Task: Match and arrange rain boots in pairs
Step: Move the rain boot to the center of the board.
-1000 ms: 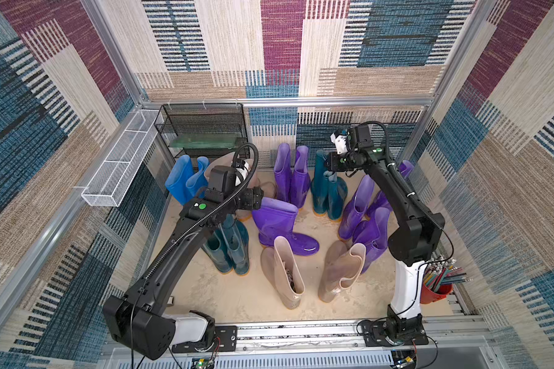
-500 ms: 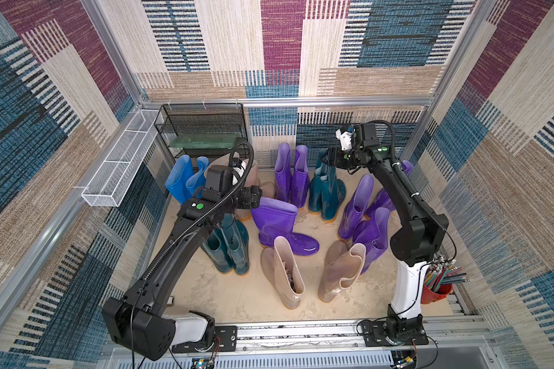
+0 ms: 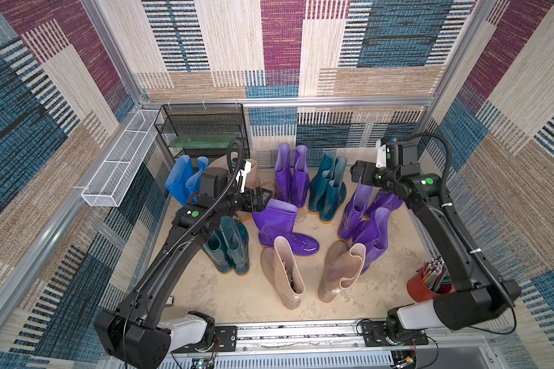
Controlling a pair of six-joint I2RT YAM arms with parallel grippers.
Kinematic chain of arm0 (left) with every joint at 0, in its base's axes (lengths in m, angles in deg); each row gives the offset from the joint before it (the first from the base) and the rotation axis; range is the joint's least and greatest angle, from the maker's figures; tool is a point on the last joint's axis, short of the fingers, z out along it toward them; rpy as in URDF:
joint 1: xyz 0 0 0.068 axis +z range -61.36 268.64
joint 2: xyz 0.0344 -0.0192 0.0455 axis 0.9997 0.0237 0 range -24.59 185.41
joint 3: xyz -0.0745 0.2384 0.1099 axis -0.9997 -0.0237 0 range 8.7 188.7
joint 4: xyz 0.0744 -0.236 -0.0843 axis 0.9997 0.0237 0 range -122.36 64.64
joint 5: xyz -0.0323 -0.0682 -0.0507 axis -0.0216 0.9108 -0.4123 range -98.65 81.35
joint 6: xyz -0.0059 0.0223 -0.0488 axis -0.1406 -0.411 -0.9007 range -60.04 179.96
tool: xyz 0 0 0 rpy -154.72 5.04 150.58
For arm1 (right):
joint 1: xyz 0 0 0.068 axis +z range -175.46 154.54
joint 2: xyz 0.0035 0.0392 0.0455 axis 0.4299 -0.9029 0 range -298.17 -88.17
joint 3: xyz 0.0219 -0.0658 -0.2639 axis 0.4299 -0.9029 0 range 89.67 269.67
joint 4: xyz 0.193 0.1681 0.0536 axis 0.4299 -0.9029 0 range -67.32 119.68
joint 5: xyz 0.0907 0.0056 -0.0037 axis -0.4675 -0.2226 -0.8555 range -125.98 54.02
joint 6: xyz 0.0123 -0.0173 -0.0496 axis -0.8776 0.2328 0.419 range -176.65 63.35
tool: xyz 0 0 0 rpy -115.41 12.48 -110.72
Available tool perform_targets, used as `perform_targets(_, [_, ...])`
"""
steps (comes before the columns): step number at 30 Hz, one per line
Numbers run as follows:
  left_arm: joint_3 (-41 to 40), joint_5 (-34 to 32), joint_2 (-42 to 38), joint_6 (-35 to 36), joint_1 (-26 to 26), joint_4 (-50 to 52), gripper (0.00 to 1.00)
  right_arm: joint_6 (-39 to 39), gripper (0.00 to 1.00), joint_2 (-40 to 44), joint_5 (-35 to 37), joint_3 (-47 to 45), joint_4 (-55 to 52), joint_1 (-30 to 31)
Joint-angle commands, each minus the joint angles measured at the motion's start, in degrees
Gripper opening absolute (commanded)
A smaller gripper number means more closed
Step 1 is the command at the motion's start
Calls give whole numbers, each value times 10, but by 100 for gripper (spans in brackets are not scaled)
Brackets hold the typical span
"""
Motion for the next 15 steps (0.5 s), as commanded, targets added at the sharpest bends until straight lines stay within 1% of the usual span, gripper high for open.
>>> perform_targets(1, [-6, 78, -3, -28, -7, -55, 83, -10, 99, 24, -26, -57, 29, -2])
perform_targets(2, [-7, 79, -2, -31, -7, -58, 83, -5, 99, 22, -57, -69, 29, -3])
perform_targets(3, [-7, 81, 0, -32, -6, -59, 83, -6, 97, 15, -62, -76, 23, -2])
perform_targets(4, [-7, 82, 1, -33, -7, -57, 83, -6, 96, 10, -63, -83, 20, -2])
perform_targets(6, [-7, 78, 0, -29, -7, -55, 83, -13, 99, -2, -47, -92, 19, -6])
perform_targets(7, [-7, 75, -1, -29, -7, -54, 83, -15, 94, -7, -43, -92, 19, -10])
perform_targets(8, [-7, 71, -2, -28, -7, -54, 83, -17, 85, -11, -36, -90, 19, -15])
perform_targets(9, [-8, 69, -2, -27, -7, -55, 83, -20, 69, -14, -25, -85, 20, -20])
perform_targets(11, [-7, 69, -1, -25, -7, -52, 83, -17, 23, -19, -5, -72, 29, -30])
perform_targets(12, [-4, 69, 0, -24, -7, -50, 83, -6, 9, -21, -3, -67, 38, -34])
perform_targets(13, [-4, 69, 0, -23, -7, -50, 83, 11, 2, -21, -15, -64, 51, -37])
perform_targets(14, [-4, 67, -1, -21, -6, -49, 83, 28, 0, -22, -26, -61, 71, -39])
perform_targets(15, [-4, 62, -3, -17, -7, -47, 83, 43, 0, -27, -32, -58, 89, -42])
